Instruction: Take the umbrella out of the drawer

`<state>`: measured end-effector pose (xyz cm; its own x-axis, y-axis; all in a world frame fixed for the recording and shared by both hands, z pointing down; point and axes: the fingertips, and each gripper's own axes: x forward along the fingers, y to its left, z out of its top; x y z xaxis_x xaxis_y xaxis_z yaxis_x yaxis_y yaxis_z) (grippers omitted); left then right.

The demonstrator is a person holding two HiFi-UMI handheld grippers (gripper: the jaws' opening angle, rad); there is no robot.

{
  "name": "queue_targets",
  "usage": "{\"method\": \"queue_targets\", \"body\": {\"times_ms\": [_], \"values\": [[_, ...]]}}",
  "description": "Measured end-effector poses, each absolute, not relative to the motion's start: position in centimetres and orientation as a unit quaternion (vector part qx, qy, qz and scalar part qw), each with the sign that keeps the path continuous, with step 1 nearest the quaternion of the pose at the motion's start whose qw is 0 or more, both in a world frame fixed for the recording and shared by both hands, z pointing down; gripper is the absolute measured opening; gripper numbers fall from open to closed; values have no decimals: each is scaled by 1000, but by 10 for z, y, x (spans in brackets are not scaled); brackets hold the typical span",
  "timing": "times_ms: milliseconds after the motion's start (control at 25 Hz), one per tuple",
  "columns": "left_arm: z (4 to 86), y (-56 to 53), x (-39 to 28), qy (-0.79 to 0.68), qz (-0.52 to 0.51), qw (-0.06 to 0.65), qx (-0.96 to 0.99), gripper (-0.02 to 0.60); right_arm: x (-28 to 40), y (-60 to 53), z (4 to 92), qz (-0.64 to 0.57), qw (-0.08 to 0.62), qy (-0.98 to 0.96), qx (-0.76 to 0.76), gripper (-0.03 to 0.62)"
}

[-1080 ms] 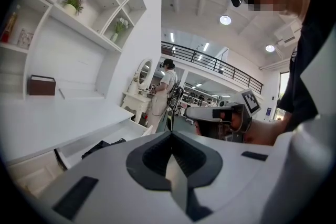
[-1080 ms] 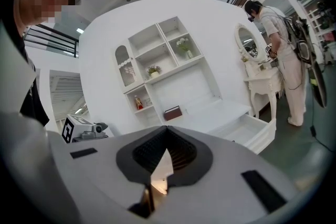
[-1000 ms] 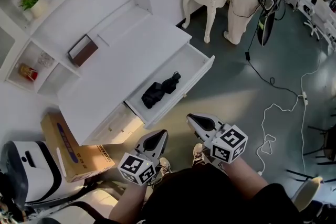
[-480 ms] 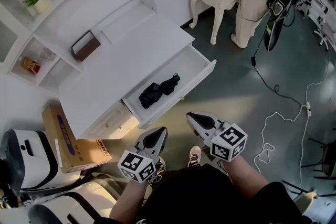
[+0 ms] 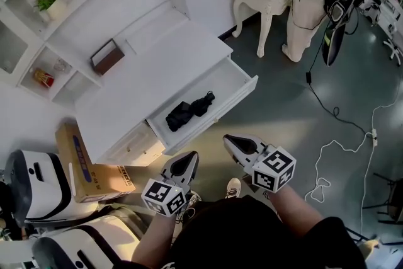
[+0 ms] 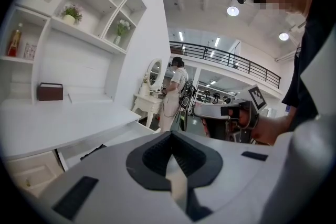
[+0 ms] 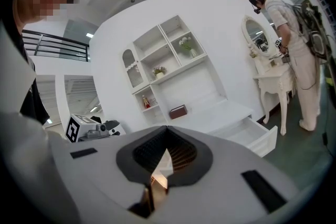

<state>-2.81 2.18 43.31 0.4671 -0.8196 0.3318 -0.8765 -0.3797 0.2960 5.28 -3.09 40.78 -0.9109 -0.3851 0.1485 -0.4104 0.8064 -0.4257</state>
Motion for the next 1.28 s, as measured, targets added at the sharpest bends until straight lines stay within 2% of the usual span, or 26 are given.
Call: {"method": "queue_targets", "body": {"times_ms": [960,1280], "values": [[454,-50,-44,-493,100,200,841,5,60,-74,415,235,25,-937,258,3],[482,-94,-67,-463,128,218,849,5,49,-110,423,249,23,-921,299,3]]}}
